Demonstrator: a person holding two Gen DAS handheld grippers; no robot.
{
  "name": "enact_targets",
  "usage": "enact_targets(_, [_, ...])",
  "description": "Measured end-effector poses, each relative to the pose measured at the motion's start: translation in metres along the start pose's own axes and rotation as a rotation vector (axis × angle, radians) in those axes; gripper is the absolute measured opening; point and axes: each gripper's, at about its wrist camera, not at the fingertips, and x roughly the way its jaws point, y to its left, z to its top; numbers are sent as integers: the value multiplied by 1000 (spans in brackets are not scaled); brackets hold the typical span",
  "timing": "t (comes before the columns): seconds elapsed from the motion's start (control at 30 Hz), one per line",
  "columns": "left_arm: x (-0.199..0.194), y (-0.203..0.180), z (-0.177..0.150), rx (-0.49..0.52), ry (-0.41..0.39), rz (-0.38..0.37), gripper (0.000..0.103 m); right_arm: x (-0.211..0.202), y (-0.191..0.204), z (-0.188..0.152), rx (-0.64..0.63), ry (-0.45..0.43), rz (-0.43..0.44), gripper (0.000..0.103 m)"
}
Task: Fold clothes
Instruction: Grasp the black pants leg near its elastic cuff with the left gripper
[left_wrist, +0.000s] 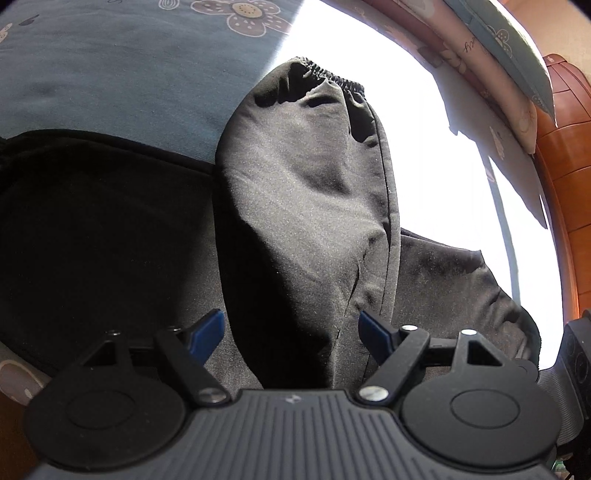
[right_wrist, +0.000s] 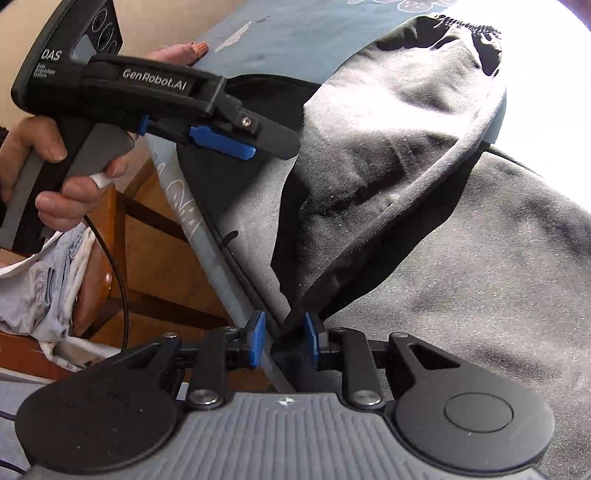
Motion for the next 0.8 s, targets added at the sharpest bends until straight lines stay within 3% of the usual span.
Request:
enact_targets(0.07, [4,0,6,-19,4,-19,79,-10,-12,5,37,-35,-21,35])
enact_targets(0.23, [25,9,25,-88,22,-84,79,-26,-37,16,97,-106,-96,35])
enact_targets(0.5, [62,34,64,-233,32,-196,75,-18,-41,26,154,-136,-106,35])
enact_targets(0.53, [61,33,68,-238,23,-211,55,-16,-41,26,156,-131,-106,35])
enact_targets(0.57, [61,31,71,-223,17,-214,25,-14,-40,26,158,-126,-105,35])
enact_targets(0.63, [57,23,75,-180,11,-193,7,-11,-39,26,162,-119,-105,35])
enact_targets(0.8, [27,7,79,-75,-96,-214,5,-8,-33,27,162,-118,-111,35])
